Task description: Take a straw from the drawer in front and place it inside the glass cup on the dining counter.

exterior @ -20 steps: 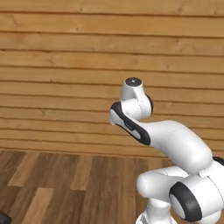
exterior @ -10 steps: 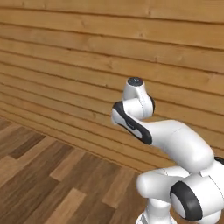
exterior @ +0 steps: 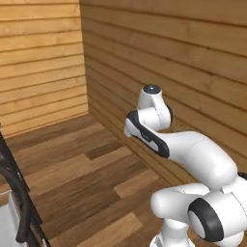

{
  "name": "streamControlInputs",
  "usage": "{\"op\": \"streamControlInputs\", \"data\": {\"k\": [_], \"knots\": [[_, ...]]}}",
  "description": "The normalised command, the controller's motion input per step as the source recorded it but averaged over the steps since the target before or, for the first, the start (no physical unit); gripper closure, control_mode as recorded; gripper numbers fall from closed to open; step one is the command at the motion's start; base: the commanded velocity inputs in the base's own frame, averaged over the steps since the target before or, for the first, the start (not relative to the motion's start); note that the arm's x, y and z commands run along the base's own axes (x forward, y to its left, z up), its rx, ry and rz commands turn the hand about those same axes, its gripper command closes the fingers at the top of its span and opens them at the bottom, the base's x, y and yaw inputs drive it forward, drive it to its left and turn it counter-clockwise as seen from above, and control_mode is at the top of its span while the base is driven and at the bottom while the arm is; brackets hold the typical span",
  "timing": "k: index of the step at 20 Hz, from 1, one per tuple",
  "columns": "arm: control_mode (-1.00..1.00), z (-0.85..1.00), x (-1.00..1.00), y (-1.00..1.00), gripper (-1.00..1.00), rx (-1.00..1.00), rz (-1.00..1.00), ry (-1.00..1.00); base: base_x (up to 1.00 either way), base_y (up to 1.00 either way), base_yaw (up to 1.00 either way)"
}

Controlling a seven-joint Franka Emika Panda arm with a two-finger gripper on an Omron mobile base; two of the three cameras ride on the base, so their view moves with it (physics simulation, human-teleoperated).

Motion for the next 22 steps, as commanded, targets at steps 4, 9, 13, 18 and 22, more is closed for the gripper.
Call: {"op": "streamControlInputs", "data": {"k": [4, 9, 13, 18, 22], "knots": [[1.00, 0.00, 0.00, 0.00, 1.00, 0.00, 0.00, 0.00, 0.62, 0.00, 0.82], [1.00, 0.00, 0.00, 0.00, 1.00, 0.00, 0.00, 0.00, 0.55, -0.03, 0.82], [1.00, 0.00, 0.00, 0.00, 1.00, 0.00, 0.00, 0.00, 0.43, -0.15, 0.81], [1.00, 0.00, 0.00, 0.00, 1.00, 0.00, 0.00, 0.00, 0.19, -0.27, 0.79], [1.00, 0.00, 0.00, 0.00, 1.00, 0.00, 0.00, 0.00, 0.09, -0.31, 0.78]]}}
